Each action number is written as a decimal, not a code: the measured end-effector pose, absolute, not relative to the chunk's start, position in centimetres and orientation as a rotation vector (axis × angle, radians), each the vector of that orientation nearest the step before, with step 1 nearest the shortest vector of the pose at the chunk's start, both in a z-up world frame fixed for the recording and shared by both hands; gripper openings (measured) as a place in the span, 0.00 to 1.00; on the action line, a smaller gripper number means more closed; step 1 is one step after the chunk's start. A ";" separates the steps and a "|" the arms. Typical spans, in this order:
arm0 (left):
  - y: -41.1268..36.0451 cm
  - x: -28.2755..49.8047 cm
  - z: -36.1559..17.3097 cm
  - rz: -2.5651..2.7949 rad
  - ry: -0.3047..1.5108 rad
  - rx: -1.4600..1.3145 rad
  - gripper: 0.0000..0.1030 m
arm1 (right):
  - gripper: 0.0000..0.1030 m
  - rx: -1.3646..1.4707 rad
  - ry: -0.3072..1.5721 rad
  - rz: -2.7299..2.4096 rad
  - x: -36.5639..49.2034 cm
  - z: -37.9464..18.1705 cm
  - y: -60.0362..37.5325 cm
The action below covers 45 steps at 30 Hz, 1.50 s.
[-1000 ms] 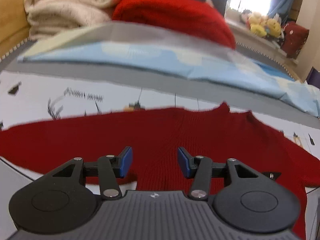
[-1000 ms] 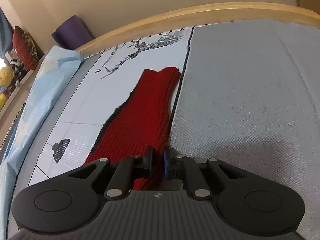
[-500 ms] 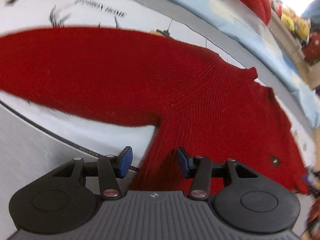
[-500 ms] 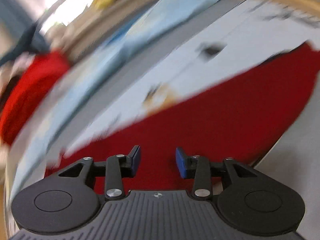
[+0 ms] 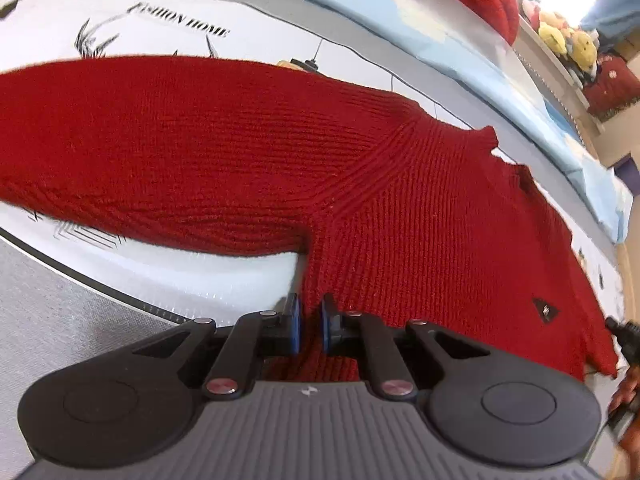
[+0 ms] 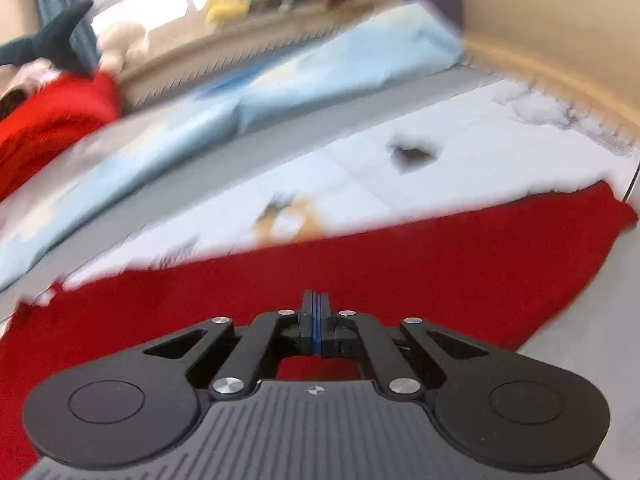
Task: Fold small clothes
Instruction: 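Open both grippers and smooth the sweater flat, sleeves spread out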
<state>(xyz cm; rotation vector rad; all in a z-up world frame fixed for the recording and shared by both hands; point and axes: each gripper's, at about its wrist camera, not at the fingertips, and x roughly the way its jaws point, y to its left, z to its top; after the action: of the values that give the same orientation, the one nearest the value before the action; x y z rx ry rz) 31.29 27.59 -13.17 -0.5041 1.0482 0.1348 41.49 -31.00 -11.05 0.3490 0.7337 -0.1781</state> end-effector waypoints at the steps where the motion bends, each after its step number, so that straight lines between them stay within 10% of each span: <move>1: 27.5 31.3 -13.1 0.140 1.050 -0.497 0.12 | 0.00 0.445 0.802 -0.141 42.2 -11.6 -32.2; 15: 25.6 24.3 -2.5 0.117 0.907 -0.337 0.14 | 0.36 0.342 0.851 0.236 30.6 -0.8 -29.3; 18: 24.4 20.5 0.4 0.121 0.869 -0.260 0.31 | 0.53 0.307 0.867 0.255 25.3 0.7 -29.7; 27: 21.3 7.8 -1.3 0.126 0.826 -0.209 0.50 | 0.53 0.239 0.808 0.231 14.1 -1.8 -30.0; 38: 23.3 6.1 -12.7 0.101 1.201 -0.322 0.37 | 0.50 0.204 1.185 0.177 13.9 -10.1 -31.5; 43: 23.1 5.8 -13.8 0.108 1.245 -0.265 0.35 | 0.14 0.183 1.255 0.165 13.8 -11.9 -31.7; 45: 22.9 5.9 -14.0 0.083 1.252 -0.274 0.20 | 0.11 0.215 1.254 0.184 13.8 -11.5 -31.9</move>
<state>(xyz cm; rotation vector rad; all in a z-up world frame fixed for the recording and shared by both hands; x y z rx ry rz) 5.89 22.94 -13.95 -0.2737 1.2522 0.0830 13.77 -31.88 -11.48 0.2153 1.2543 0.1844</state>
